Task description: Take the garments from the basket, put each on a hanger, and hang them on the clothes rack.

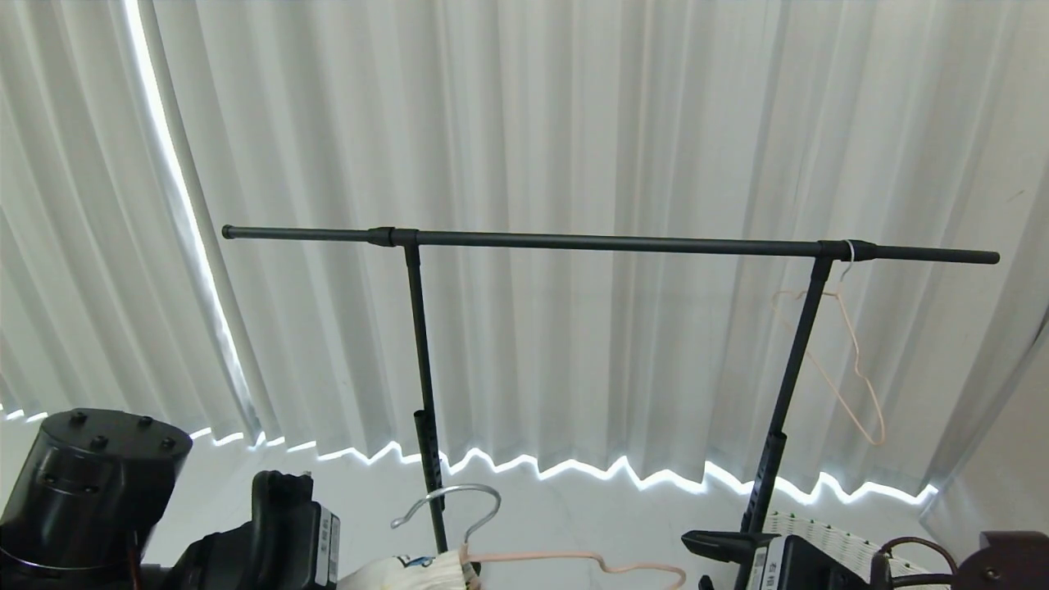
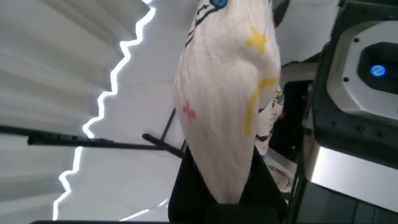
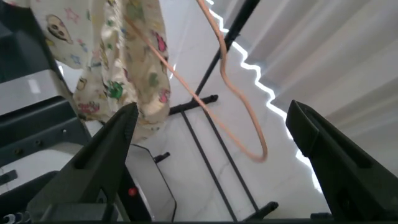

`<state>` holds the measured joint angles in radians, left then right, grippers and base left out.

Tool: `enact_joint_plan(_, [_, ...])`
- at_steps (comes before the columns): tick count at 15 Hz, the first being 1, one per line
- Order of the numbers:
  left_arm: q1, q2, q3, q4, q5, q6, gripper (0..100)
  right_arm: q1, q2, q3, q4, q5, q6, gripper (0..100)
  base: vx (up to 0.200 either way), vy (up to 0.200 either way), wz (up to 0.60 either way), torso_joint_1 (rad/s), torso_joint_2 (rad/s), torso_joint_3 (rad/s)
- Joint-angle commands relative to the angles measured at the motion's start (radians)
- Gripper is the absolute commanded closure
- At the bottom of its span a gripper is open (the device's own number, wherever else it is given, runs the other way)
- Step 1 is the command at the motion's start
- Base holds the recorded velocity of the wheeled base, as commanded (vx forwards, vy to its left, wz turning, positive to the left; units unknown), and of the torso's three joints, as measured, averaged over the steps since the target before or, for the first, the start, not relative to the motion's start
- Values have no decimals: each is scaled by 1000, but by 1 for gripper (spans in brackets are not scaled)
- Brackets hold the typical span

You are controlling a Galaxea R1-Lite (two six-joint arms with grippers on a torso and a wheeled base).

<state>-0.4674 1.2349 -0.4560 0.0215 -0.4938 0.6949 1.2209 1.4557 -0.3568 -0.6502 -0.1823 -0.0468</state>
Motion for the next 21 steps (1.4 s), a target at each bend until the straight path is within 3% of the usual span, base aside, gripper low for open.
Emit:
enact_joint_plan(1, [26,-35,5,-3,9,0,100,-24,2,12,0,0,2,0,0,0,0,0,0,0])
enact_joint_plan(4, [73,-40,3,-84,11,-6,100,-57,6,13,0,0,51,0,0,0,0,0,0,0])
enact_joint_plan(8, [118,-43,-81,-100,17,-26,100,-75,32,1,0,-2,150,0,0,0,0,0,0,0])
enact_joint_plan(10, [116,-35,-181,-101,17,-77,100,-77,84,-65,-2,0,231,0,0,0,0,0,0,0])
enact_joint_plan(14, [82,-9,-314,-101,15,-86,100,-109,229,-251,-17,-49,403,0,0,0,0,0,0,0])
enact_joint_plan(17, [38,-23,-323,-101,15,-84,100,-129,327,-373,-19,-111,430,0,0,0,0,0,0,0])
enact_joint_plan(21, [64,-5,-334,-132,17,-87,100,-141,318,-347,-19,-129,430,0,0,0,0,0,0,0])
